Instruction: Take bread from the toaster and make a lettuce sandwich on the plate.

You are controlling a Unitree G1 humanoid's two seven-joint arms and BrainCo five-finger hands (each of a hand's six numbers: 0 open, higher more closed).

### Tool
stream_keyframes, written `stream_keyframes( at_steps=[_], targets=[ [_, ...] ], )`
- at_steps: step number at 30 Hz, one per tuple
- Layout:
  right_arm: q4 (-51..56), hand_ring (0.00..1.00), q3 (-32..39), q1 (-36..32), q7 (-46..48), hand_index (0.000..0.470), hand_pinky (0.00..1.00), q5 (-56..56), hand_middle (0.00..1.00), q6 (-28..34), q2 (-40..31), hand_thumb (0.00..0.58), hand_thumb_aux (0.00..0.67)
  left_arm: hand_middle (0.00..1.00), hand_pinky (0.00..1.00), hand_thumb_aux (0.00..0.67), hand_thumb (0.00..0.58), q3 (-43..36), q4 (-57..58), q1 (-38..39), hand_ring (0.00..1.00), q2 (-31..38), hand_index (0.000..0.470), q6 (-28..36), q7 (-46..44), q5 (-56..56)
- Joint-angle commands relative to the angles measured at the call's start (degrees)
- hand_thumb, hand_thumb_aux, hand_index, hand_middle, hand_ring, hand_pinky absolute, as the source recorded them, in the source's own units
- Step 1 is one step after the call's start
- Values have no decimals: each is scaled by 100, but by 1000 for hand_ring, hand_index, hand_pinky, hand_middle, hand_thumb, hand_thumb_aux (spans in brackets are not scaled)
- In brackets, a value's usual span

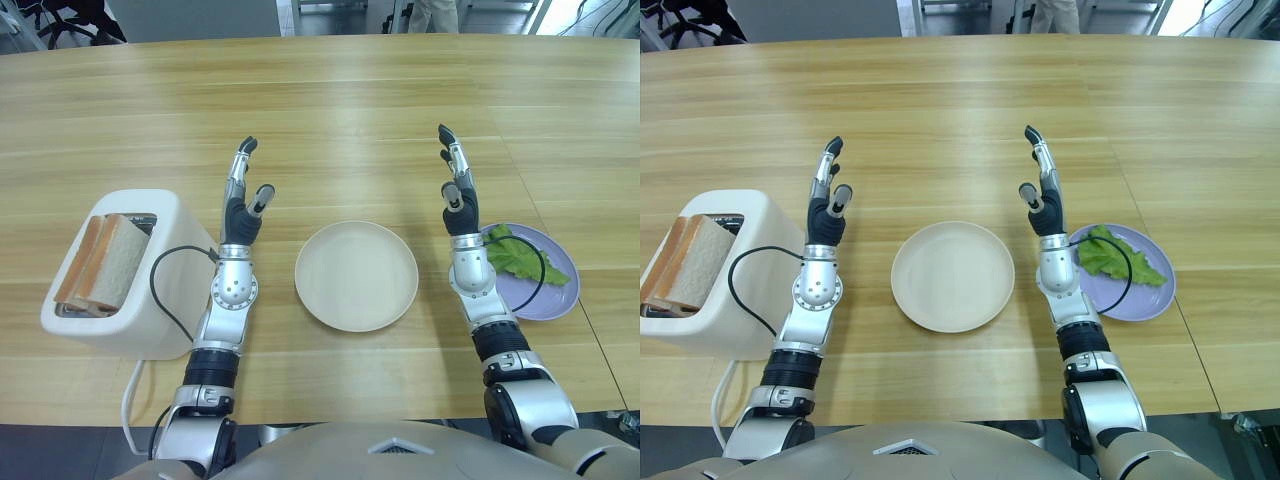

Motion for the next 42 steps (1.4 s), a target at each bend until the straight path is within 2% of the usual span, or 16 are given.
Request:
stream_keyframes(
  at_steps=[1,15,18,23,25,28,30,33,37,42],
  targets=[
    [103,0,25,-39,49,0,0,53,0,30,10,0,0,0,0,0,0,-16,128,-25,0,27,0,28,17,6],
    [101,0,18,-27,72,0,0,70,0,37,8,0,0,0,0,0,0,-13,15,11,0,-20,0,97,-44,-73],
    [102,0,21,-33,77,0,0,60,0,34,-5,0,0,0,0,0,0,-34,-757,113,0,21,0,357,-199,30],
    [52,0,11,-15,82,0,0,50,0,33,-41,0,0,0,0,0,0,288,-2793,174,0,344,0,1402,-894,-238],
    [44,0,10,-13,82,0,0,50,0,31,-46,0,0,0,0,0,0,639,-3516,156,0,680,0,1834,-1228,-412],
    [12,0,10,0,94,0,0,59,0,33,-52,0,0,0,0,0,0,1801,-4121,111,0,1995,0,2280,-1842,-229],
    [-38,0,8,29,89,0,0,52,0,36,-58,0,0,0,0,0,0,2738,-3950,113,0,2802,0,2631,-1973,-119],
    [-80,0,5,43,69,0,0,50,0,50,-54,0,0,0,0,0,0,3947,-3305,618,0,3951,0,2624,-2163,479],
    [-124,0,11,92,35,0,0,34,0,66,-21,0,0,0,0,0,0,4534,-2845,1359,0,4468,0,2533,-2641,511],
    [-204,0,10,135,51,0,0,39,0,82,-26,0,0,0,0,0,0,4807,-2570,2724,0,4796,0,2449,-3246,1301]
  ],
)
